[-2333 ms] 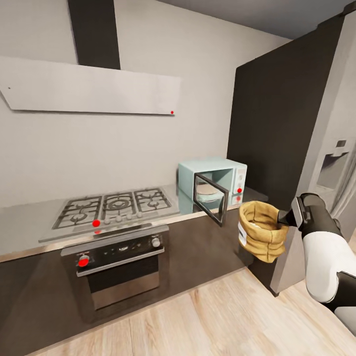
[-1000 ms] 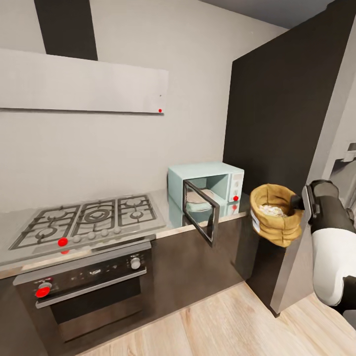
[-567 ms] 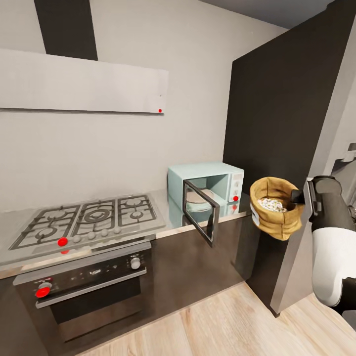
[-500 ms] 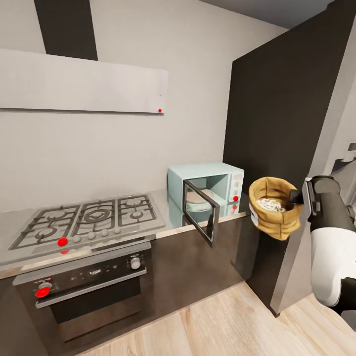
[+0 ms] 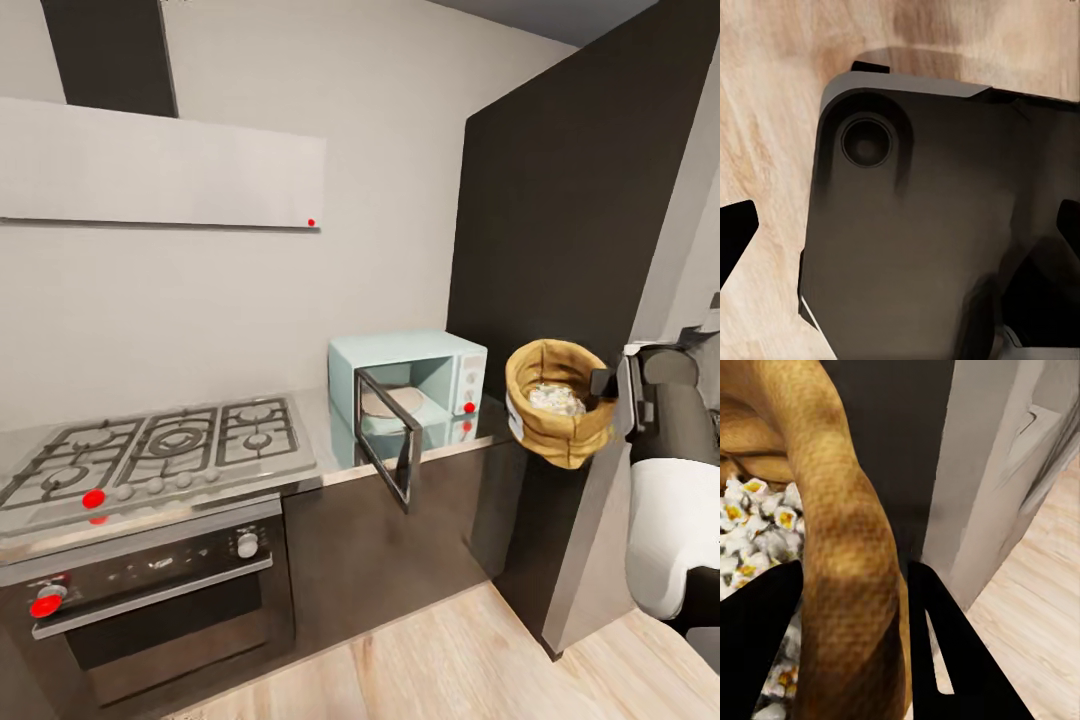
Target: In the kitchen, take the popcorn bag from the countertop, put it into the microwave, and heat it until the popcorn is cooked so the cooked popcorn ends up inside the bag.
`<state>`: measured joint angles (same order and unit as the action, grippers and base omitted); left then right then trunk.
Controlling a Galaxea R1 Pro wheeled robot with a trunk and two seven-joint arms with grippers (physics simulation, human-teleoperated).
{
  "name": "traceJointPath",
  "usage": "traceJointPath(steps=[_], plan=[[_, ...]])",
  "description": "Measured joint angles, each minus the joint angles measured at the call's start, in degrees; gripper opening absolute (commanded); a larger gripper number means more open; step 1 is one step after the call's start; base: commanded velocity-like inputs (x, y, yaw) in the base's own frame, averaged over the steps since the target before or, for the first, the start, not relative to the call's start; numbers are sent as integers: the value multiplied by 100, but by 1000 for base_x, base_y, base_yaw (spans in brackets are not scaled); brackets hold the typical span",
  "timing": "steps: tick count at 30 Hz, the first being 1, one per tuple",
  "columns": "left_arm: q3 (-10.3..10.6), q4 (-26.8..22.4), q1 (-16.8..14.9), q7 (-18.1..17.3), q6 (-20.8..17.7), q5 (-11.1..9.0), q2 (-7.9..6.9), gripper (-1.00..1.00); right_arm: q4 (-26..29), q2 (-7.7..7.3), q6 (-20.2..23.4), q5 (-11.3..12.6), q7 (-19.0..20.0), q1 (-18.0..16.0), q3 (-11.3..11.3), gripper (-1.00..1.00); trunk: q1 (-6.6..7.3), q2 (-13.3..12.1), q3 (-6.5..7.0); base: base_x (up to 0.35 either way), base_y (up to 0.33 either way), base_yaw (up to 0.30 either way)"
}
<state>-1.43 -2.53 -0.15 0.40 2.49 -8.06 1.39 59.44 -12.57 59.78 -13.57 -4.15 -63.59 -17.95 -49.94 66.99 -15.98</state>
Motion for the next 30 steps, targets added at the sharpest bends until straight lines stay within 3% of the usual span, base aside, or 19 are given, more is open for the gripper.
traceJointPath(steps=[30], plan=[[-5, -1, -1, 0, 28, 8, 0, 100, -481, -37, 2, 37, 21, 0, -40, -100, 0, 0, 1, 0, 0, 249]])
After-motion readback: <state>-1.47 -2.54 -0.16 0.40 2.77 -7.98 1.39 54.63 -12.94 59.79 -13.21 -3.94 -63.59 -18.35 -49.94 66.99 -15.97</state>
